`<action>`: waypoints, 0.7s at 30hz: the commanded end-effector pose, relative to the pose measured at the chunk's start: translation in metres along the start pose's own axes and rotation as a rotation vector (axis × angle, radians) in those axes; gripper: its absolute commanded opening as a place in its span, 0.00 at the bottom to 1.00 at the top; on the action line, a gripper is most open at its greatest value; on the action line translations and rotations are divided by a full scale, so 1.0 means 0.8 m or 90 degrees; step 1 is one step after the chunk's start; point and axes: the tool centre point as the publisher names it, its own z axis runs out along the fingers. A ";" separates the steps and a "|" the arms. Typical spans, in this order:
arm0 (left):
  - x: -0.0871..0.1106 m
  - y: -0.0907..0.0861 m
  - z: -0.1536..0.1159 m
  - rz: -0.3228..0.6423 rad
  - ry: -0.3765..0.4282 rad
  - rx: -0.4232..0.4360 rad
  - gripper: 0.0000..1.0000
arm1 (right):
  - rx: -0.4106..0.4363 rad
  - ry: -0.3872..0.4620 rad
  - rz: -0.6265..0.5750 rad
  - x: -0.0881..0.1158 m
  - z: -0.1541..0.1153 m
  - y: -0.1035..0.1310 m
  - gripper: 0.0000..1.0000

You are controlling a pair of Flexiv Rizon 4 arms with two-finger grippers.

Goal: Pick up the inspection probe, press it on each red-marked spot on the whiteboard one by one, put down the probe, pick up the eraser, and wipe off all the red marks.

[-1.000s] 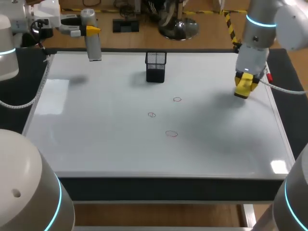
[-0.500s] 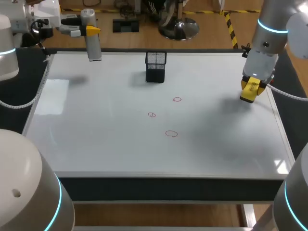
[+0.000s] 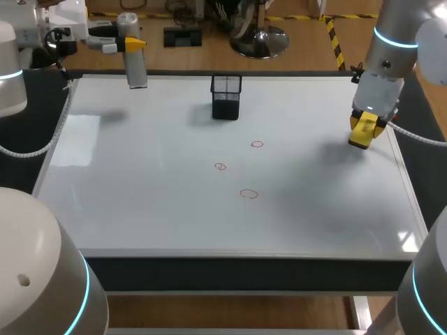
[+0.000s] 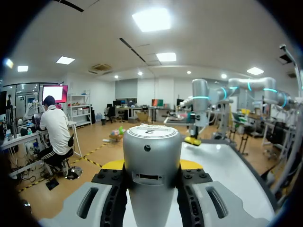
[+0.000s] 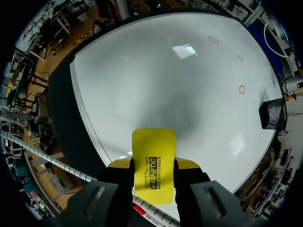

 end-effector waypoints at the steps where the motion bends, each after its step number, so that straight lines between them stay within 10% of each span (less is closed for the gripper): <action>1: 0.008 0.003 0.006 0.008 0.012 -0.008 0.00 | 0.001 0.001 -0.001 0.000 -0.001 0.000 0.00; 21: 0.174 -0.010 0.027 0.018 0.182 0.004 0.00 | 0.001 0.001 -0.001 0.000 -0.001 0.000 0.00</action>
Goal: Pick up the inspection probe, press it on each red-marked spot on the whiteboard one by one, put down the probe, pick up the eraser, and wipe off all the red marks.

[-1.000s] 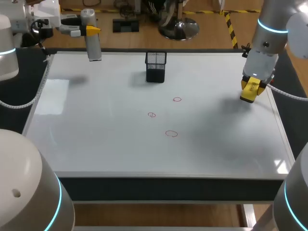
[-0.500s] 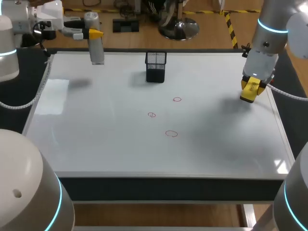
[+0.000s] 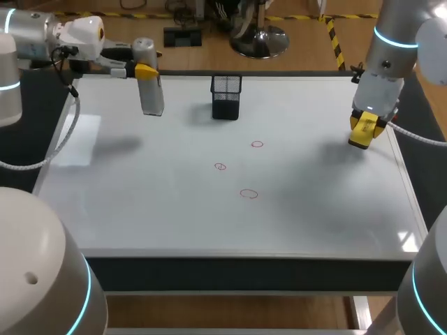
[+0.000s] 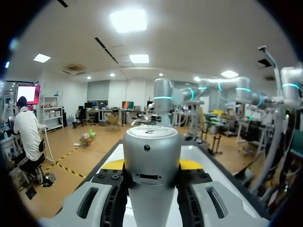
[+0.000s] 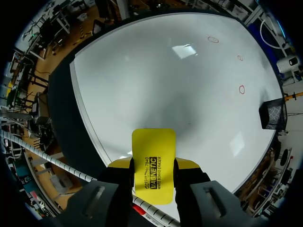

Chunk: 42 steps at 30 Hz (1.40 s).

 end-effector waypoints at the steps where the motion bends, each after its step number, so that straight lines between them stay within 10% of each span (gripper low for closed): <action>1: 0.031 -0.009 0.013 0.006 0.002 -0.009 0.00 | 0.001 0.002 -0.001 0.000 -0.001 -0.001 0.00; 14: 0.116 0.009 0.082 0.003 0.104 0.003 0.00 | 0.001 0.002 -0.001 0.000 -0.001 -0.001 0.00; 42: 0.130 0.066 0.189 0.015 0.151 0.025 0.00 | 0.001 0.002 -0.001 0.000 -0.001 -0.001 0.00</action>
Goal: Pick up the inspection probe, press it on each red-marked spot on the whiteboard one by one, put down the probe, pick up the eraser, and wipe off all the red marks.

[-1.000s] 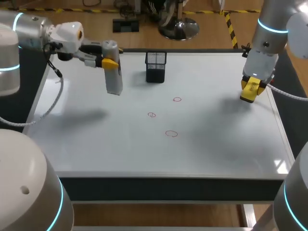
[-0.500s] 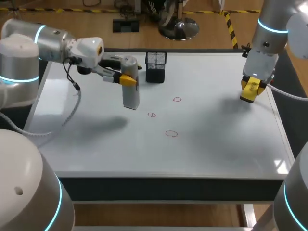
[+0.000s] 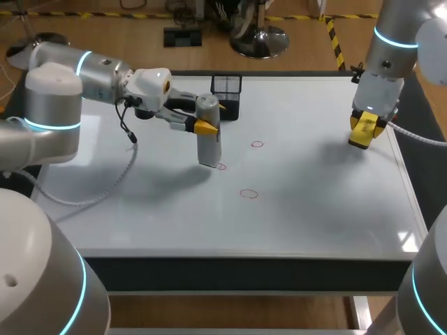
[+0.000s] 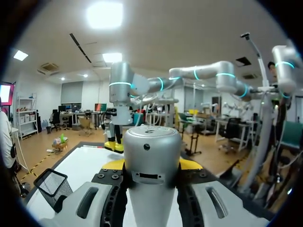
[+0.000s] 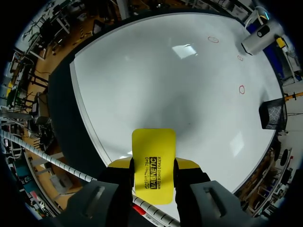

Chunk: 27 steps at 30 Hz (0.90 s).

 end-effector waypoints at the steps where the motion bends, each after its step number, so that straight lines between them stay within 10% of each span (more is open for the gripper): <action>1: -0.011 0.008 0.007 0.001 0.006 0.007 0.00 | 0.001 0.002 -0.001 0.000 -0.001 -0.001 0.00; 27: -0.030 0.030 0.020 -0.012 -0.003 0.001 0.00 | 0.001 0.002 -0.001 0.000 -0.001 -0.001 0.00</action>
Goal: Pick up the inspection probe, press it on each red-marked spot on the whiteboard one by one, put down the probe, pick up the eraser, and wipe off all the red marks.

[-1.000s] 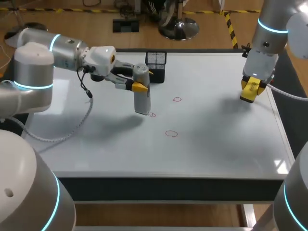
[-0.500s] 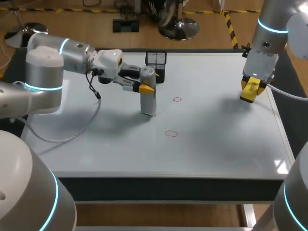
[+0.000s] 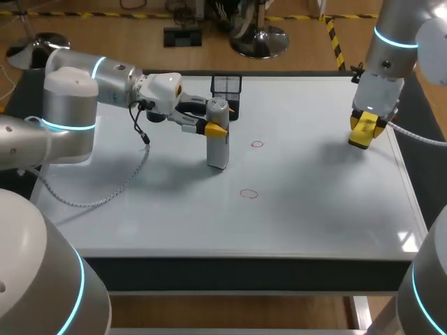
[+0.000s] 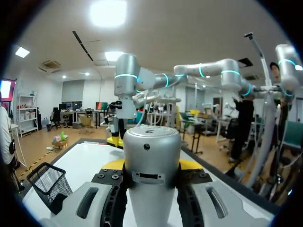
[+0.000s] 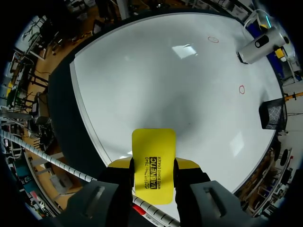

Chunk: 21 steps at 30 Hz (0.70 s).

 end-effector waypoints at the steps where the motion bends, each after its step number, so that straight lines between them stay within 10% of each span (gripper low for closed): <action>1: -0.002 0.001 0.001 0.000 0.000 0.001 0.00 | 0.001 0.002 -0.001 0.000 -0.001 -0.001 0.00; 21: -0.007 0.010 0.000 -0.003 -0.010 -0.008 0.00 | 0.001 0.002 -0.001 0.000 -0.001 -0.001 0.00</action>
